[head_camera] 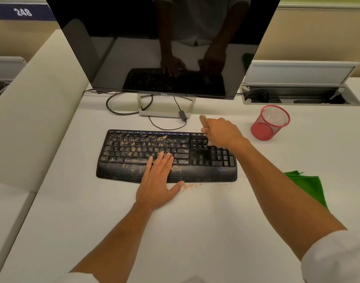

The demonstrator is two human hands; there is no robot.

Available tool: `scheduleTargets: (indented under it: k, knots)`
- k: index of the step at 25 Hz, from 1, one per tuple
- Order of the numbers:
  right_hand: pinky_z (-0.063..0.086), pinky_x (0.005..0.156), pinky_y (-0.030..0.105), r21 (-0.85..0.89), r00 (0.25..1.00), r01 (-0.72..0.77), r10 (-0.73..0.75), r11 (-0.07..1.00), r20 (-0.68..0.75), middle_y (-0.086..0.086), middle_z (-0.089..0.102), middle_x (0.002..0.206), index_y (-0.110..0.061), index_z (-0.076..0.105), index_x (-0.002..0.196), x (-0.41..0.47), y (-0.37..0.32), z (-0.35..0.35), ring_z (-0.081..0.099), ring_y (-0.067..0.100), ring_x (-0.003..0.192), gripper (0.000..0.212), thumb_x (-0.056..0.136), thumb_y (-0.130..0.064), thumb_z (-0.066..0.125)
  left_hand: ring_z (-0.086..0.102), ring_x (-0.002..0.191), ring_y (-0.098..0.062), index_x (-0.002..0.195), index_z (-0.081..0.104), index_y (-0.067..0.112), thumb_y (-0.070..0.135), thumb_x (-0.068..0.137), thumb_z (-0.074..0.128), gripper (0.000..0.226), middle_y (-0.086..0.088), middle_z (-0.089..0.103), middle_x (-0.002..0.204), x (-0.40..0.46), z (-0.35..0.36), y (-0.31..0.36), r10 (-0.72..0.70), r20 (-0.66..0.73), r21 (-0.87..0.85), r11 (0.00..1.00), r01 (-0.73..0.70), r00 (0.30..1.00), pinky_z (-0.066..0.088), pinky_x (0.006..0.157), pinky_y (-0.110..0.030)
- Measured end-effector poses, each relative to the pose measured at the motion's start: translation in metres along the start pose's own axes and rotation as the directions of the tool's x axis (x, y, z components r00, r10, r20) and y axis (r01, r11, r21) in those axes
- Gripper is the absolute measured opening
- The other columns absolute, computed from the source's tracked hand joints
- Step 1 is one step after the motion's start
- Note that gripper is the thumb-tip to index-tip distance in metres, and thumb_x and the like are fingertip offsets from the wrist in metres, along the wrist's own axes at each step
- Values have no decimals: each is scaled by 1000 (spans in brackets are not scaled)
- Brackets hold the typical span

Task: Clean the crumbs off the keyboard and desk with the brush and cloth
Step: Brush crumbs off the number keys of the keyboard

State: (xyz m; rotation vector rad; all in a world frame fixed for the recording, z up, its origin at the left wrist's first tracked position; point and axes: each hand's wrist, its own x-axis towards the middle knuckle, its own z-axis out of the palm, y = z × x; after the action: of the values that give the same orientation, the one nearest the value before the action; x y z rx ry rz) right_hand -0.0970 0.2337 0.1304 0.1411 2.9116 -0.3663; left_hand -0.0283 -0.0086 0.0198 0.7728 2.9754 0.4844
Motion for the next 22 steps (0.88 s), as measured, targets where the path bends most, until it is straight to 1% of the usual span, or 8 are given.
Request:
scheduleTargets:
  k: [3,6,7,10,14,17,20,22]
  knots:
    - [39,76,33,244,999,26,-20,969,-26,10,61,103,-6,58,116,6,-9,-2,53,23,87,31,106,-32,45,-8,151,-7,157,18,19,68,92,36,83,6,10,165,0,0,0,0,0,-1,1000,0,1000,-4,123,-42]
    - [48,83,37,450,999,35,-27,892,-25,7,63,100,-6,59,115,11,-15,4,57,21,89,30,105,-32,47,-8,151,-7,157,19,18,68,93,37,83,6,10,165,0,1,0,0,-2,2,1000,0,1000,-4,123,-42]
    - [49,84,37,457,1000,27,-24,889,-11,8,64,103,-6,59,117,13,-15,8,58,21,90,31,105,-32,47,-7,151,-7,157,19,18,67,93,38,83,6,10,165,0,0,0,0,-1,0,1000,0,1000,-4,123,-42]
    - [41,79,33,380,1000,4,-12,925,20,14,63,113,-3,58,120,21,-9,11,55,22,91,34,105,-32,48,-9,151,-7,157,18,19,68,93,38,83,6,9,165,0,0,-1,0,6,7,1000,0,1000,-4,123,-42]
    - [37,79,35,224,995,-49,28,973,96,11,56,108,-3,56,122,28,5,-6,52,25,93,35,105,-32,48,-9,151,-7,157,18,19,68,93,37,83,6,9,165,0,1,0,-1,6,6,1000,1,1000,-4,123,-42]
    - [38,73,33,209,994,-95,104,973,-32,11,59,101,-1,58,116,25,11,-12,54,25,86,31,105,-28,47,-11,150,-6,158,16,19,68,93,35,83,6,6,165,1,0,0,-3,17,18,1000,3,1000,-4,123,-43]
    - [36,56,28,359,967,-113,186,926,-175,10,59,88,-3,58,103,14,12,-3,55,23,74,24,105,-21,43,-10,151,-7,157,17,19,68,93,36,83,6,8,165,1,1,0,-3,10,11,1000,3,1000,-4,123,-43]
    - [41,53,30,401,958,-118,210,909,-194,9,61,79,-4,55,90,4,15,12,56,22,64,26,104,-20,41,-8,151,-8,157,19,19,68,93,37,83,5,10,165,0,1,-1,-1,9,-3,1000,1,1000,-4,123,-43]
